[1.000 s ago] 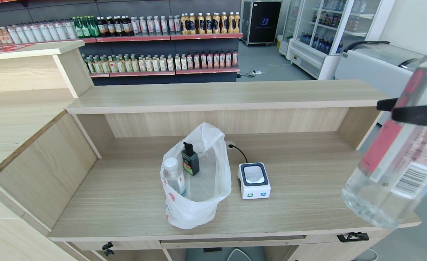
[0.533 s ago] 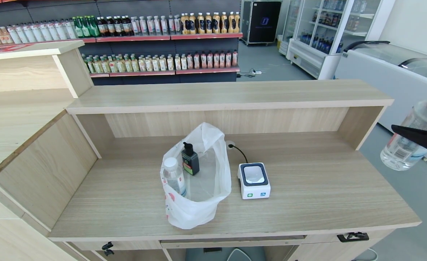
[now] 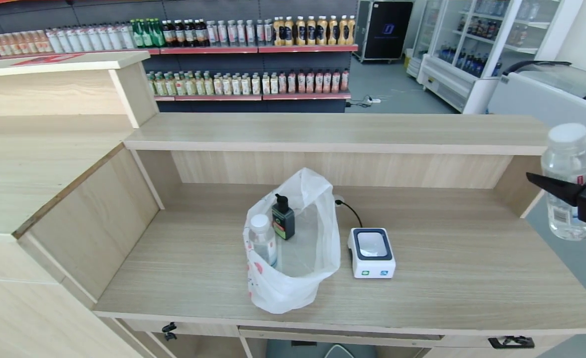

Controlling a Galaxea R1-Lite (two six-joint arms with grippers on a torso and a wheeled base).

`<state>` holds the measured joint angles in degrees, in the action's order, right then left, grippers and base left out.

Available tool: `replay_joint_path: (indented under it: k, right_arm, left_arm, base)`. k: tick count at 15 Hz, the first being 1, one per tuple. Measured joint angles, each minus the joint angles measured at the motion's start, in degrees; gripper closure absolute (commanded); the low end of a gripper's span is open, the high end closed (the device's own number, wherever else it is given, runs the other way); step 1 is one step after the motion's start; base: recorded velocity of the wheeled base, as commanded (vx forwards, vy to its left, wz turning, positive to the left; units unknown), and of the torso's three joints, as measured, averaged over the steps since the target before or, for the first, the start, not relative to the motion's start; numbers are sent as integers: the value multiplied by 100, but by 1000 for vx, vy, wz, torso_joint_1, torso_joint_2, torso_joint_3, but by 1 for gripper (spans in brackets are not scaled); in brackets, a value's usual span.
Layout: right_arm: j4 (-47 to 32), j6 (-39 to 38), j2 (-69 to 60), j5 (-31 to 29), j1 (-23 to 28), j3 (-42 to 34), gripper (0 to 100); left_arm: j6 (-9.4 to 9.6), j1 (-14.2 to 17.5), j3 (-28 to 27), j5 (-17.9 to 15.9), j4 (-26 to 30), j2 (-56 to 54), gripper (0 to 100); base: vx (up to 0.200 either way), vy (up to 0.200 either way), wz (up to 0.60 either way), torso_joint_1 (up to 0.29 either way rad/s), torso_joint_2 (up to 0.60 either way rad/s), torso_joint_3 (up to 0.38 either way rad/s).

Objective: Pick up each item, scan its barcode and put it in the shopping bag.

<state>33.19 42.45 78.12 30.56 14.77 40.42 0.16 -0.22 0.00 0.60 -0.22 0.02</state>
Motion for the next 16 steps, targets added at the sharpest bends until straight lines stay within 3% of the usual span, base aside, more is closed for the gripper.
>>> replay_joint_path:
  k: [4, 10, 16]
  right_arm:
    - [668, 378, 664, 96, -210, -11, 100]
    - [2782, 923, 1920, 435, -618, -444, 100]
    - [3440, 923, 2522, 523, -1087, -634, 100]
  left_arm:
    - [0, 4, 0, 0, 0, 0, 0]
    - [2, 6, 0, -2, -2, 0, 0]
    - [0, 6, 0, 0, 0, 0, 0]
  base:
    - [0, 0, 0, 0, 0, 0]
    - [0, 0, 0, 0, 0, 0]
    - [0, 0, 0, 0, 0, 0]
